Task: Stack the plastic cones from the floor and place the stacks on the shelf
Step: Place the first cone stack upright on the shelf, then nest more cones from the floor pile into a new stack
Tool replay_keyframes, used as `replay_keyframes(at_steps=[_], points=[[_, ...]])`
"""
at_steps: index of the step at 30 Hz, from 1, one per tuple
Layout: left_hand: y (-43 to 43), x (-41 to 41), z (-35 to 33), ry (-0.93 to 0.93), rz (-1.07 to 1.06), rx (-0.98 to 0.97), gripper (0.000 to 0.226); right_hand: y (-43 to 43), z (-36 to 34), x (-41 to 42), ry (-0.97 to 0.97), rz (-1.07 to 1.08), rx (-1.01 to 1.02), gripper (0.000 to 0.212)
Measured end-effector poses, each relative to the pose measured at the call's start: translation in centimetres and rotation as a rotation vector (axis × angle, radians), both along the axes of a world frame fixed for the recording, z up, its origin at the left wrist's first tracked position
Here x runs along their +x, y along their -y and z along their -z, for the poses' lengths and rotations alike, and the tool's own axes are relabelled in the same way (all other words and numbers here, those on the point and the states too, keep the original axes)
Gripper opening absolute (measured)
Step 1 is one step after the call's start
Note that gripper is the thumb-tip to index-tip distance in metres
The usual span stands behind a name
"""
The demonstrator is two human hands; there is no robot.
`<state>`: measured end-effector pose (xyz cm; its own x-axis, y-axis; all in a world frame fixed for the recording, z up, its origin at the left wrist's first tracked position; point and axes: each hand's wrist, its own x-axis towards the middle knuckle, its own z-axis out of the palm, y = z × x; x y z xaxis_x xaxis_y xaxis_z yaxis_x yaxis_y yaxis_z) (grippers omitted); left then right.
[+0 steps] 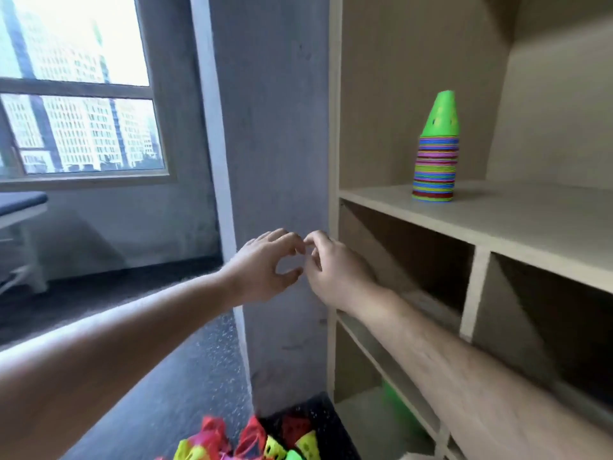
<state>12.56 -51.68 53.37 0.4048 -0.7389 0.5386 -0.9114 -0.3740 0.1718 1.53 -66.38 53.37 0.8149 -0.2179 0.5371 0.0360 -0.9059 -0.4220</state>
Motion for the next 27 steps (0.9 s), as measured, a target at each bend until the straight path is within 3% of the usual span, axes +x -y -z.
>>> replay_keyframes(at_steps=[6, 12, 19, 27], points=[[-13.7, 1.6, 5.9, -0.139, -0.263, 0.214, 0.031, -11.6, 6.5, 6.2, -0.24, -0.211, -0.083, 0.019], [-27.6, 1.0, 13.9, -0.296, -0.473, 0.362, 0.031, -24.2, 15.0, 9.1, -0.429, -0.503, -0.038, 0.021], [-35.5, 0.5, 25.1, -0.525, -0.455, 0.526, 0.039, -31.2, 27.2, 9.8, -0.622, -0.612, -0.057, 0.024], [-37.6, 4.2, 37.9, -0.758, -0.415, 0.643, 0.052, -31.3, 39.7, 11.8, -0.833, -0.532, -0.189, 0.038]])
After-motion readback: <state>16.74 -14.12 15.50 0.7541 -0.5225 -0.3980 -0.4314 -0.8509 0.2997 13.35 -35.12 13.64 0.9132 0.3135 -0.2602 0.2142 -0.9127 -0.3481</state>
